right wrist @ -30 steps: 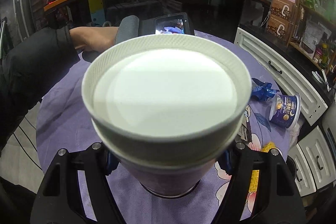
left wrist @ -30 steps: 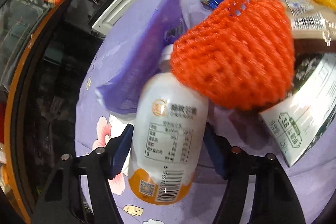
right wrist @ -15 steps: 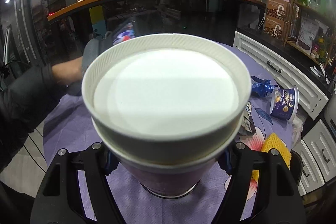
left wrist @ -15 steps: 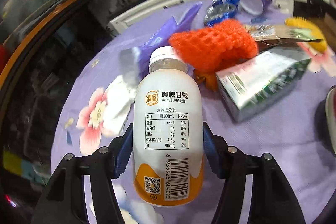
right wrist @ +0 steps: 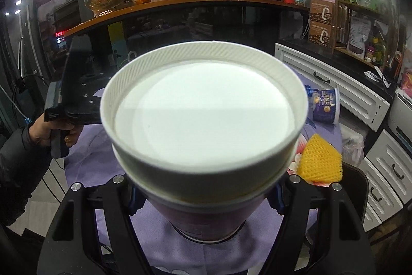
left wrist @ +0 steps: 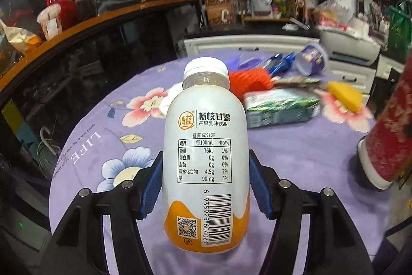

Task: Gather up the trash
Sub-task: 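Carry the bottle in the left tool and canister in the right tool to the black bin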

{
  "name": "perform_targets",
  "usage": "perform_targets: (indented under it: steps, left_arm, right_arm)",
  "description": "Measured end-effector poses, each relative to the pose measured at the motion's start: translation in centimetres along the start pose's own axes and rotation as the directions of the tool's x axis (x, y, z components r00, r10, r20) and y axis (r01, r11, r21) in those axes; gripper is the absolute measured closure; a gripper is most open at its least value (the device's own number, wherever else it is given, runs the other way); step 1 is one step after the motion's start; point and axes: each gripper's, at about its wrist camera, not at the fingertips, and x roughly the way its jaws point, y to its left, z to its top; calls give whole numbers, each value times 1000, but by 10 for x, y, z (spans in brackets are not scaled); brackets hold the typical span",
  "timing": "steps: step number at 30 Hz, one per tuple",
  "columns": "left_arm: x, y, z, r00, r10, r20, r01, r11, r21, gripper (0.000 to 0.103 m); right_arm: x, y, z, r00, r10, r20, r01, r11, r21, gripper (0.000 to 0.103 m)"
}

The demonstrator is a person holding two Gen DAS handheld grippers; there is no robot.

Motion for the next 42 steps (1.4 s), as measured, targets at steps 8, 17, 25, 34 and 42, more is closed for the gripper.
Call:
perform_targets:
  steps: [8,17,25,34,42]
  left_arm:
    - [-29,-82,25,979,-157,130,156,988,17,42]
    - [-12,-197,67,915,-372,156,365,928,74,42]
    - [11,-272,81,889,-437,140,423,898,120,42]
    - [40,-308,78,884,-459,94,449,887,108,42]
    - [57,-330,71,888,-456,56,447,886,121,42]
  right_arm:
    - [-61,-72,-29,987,-157,32,151,978,145,30]
    - [-75,-192,-68,910,-409,-65,411,874,260,30]
    - [11,-290,-120,869,-439,-227,495,776,391,30]
    - [96,-340,-167,833,-418,-363,546,726,418,30]
    - [136,-351,-190,809,-375,-453,558,732,390,30]
